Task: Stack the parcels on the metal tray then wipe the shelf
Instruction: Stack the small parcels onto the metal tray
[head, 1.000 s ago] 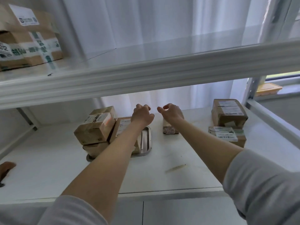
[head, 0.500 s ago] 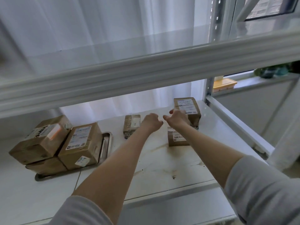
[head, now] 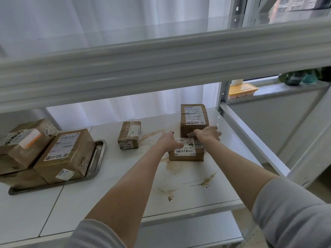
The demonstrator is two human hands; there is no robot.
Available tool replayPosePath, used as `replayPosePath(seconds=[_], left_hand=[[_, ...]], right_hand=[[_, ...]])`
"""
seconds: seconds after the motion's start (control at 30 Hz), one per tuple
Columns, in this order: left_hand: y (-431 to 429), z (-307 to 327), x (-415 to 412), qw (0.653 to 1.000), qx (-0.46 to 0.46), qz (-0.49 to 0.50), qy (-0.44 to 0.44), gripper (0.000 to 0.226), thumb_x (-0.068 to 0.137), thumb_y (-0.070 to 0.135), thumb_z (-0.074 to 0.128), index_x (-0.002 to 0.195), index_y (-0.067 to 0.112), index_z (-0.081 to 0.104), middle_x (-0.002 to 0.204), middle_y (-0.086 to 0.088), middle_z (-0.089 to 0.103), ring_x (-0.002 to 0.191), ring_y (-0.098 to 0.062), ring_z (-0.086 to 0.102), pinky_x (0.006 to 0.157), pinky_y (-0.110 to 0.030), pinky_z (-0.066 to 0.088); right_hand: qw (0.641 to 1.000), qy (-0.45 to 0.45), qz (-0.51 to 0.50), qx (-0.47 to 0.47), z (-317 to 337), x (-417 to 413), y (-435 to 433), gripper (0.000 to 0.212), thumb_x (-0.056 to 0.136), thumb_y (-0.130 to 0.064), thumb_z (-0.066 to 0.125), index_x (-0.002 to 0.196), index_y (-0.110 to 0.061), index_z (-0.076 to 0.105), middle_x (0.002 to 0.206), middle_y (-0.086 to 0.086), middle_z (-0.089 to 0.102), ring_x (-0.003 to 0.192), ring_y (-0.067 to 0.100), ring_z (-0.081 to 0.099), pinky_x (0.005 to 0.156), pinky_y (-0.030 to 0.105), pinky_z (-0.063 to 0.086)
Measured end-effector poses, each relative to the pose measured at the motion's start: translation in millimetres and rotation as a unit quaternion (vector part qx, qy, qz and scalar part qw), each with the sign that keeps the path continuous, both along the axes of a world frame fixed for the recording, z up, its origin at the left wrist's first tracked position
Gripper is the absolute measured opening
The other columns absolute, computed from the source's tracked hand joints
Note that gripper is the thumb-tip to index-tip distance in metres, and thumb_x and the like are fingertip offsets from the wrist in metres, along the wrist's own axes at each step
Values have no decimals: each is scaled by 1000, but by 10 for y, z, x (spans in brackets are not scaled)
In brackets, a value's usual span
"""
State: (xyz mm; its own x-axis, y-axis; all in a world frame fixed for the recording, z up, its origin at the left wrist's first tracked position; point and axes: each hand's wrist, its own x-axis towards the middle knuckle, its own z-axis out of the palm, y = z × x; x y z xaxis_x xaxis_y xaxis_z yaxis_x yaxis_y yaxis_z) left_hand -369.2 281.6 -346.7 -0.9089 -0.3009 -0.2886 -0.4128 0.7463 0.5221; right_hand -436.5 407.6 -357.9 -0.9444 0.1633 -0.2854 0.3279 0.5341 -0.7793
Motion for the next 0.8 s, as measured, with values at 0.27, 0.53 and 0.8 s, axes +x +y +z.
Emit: replayPosePath(seconds=[0.27,0.53,0.8], left_hand=[[-13,-92,-6,1000,13,22,8,69,88,31,64,145,10,33,143,-11,45,124,-26,50,95,-34,49],[-39,4,-132,987,63,99,105,57,92,28,57,140,2,41,143,-12,47,128,-26,47,102,-34,39],[116,73,-317,959,248,111,77,58,92,27,58,139,1,37,126,-12,52,113,-24,52,83,-24,44]], right_hand=[[997,-49,66,9,-228,-11,-5,73,86,-46,61,137,-5,28,131,16,50,115,33,53,94,45,48],[999,19,30,-16,-101,-240,71,80,86,-52,60,143,-6,28,141,18,37,127,37,44,103,50,42],[993,-3,47,-110,-99,-375,-11,66,86,-54,58,133,-9,48,129,15,55,115,34,55,98,45,48]])
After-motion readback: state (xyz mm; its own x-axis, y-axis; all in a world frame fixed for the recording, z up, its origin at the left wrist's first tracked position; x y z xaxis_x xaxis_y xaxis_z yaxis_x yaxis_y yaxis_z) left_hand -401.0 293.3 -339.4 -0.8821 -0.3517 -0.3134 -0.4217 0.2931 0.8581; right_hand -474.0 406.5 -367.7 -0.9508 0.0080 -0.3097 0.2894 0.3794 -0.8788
